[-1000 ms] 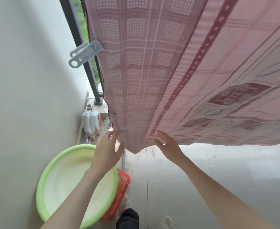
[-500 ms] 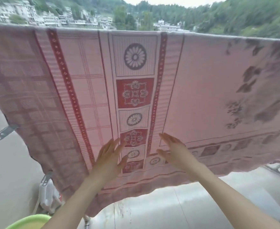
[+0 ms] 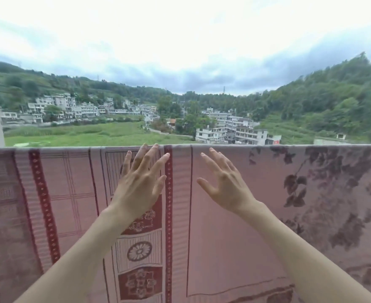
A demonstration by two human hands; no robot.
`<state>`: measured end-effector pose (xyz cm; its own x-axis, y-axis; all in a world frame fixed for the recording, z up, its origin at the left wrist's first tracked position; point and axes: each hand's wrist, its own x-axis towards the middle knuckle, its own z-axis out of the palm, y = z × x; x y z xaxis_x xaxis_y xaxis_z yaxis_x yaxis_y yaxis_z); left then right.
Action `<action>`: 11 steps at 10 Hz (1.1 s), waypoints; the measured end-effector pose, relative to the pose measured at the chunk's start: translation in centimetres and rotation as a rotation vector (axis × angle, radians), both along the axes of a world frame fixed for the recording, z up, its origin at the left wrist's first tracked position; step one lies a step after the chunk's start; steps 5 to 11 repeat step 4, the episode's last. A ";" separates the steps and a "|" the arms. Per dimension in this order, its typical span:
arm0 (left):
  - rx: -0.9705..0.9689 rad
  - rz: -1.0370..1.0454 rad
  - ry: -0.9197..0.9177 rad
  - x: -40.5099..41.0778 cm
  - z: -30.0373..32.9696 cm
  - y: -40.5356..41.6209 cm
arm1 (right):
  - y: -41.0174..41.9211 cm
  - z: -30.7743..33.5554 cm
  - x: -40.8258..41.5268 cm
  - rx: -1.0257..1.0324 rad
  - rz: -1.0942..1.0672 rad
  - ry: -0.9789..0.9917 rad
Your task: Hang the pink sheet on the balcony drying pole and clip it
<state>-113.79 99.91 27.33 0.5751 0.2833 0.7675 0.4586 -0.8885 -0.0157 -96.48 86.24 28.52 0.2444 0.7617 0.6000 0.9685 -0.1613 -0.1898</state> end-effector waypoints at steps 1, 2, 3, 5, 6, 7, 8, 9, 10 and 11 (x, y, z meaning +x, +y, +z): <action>-0.003 0.039 -0.020 1.7 0.8 1.2 | 1.9 1.2 1.3 0.044 -0.004 -0.082; -0.020 0.094 -0.001 3.4 0.6 2.4 | 3.2 1.4 3.6 0.043 -0.073 -0.141; 0.018 0.147 0.010 4.3 0.0 3.0 | 3.9 0.6 5.4 0.050 -0.082 -0.099; 0.032 0.146 -0.010 4.3 -0.1 3.4 | 3.2 1.2 5.9 0.073 -0.022 0.025; 0.032 0.146 -0.010 4.3 -0.1 3.4 | 3.2 1.2 5.9 0.073 -0.022 0.025; 0.032 0.146 -0.010 4.3 -0.1 3.4 | 3.2 1.2 5.9 0.073 -0.022 0.025; 0.032 0.146 -0.010 4.3 -0.1 3.4 | 3.2 1.2 5.9 0.073 -0.022 0.025; 0.032 0.146 -0.010 4.3 -0.1 3.4 | 3.2 1.2 5.9 0.073 -0.022 0.025; 0.032 0.146 -0.010 4.3 -0.1 3.4 | 3.2 1.2 5.9 0.073 -0.022 0.025; 0.032 0.146 -0.010 4.3 -0.1 3.4 | 3.2 1.2 5.9 0.073 -0.022 0.025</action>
